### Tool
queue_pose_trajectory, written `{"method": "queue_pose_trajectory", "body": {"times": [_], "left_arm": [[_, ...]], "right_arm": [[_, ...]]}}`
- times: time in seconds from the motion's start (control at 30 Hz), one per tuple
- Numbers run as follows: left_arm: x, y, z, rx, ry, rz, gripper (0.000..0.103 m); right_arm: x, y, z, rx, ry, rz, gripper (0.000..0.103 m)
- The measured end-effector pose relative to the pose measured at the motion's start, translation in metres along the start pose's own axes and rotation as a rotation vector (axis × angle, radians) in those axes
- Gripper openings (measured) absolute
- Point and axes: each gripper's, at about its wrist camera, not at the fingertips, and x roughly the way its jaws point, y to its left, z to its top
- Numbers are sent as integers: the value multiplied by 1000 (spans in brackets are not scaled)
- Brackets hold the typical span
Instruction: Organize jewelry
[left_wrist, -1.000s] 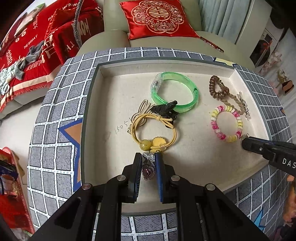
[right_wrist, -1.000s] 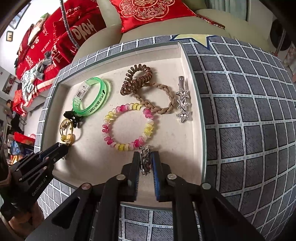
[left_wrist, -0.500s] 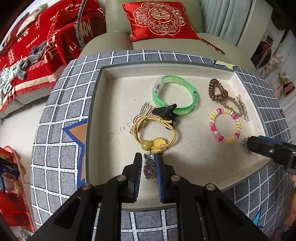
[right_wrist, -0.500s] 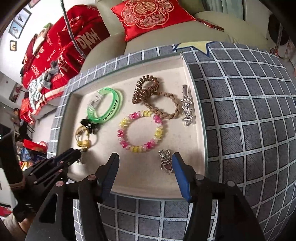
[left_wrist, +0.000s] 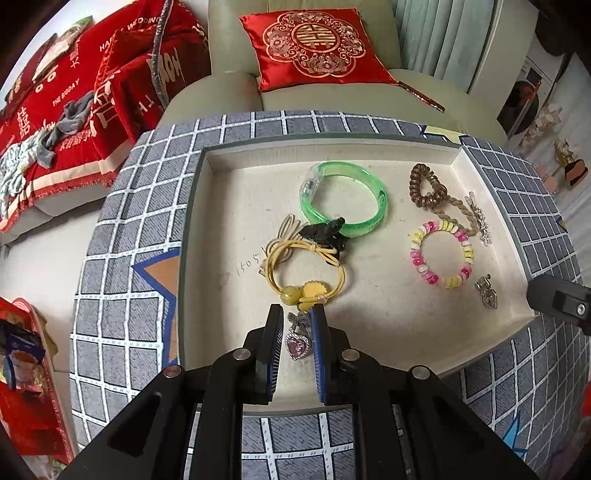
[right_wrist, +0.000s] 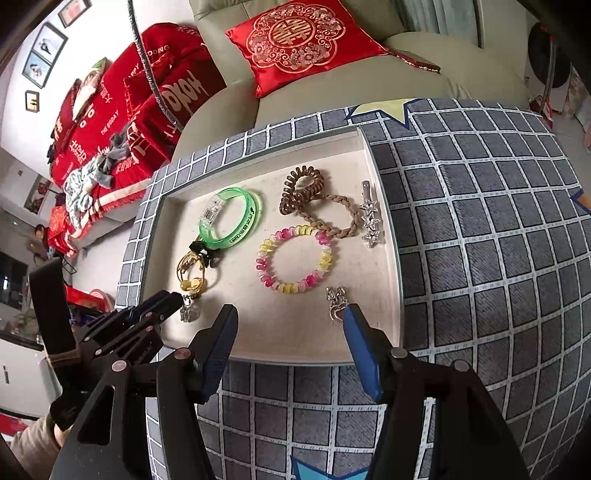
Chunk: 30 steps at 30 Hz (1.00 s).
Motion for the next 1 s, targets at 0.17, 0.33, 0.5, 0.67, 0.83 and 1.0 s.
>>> {"method": "queue_pose_trajectory", "body": {"times": [0.17,0.33,0.5,0.67,0.83,1.0], "left_arm": [[-4,3,2,-12,-16,9,31],[-10,3,4,-9,-37,-9,42],[-24,7,5,-25,-80,11,103],[-28,8,4,-30,-69,13,103],[-33,7,-3,-31,-56,26,103],[-37,8,-14,-36,-38,51,103]], "right_arm": [[-6,-2,-1,10,-14,-14,63],[-11,-5,-3,26,-25,-23,63],[-14,-7,-6,31,-27,-32,63],[-16,-5,-7,26,-31,-45,63],[-20,-2,-11,12,-43,-53,80],[-19,-2,-17,22,-24,-64,82]]}}
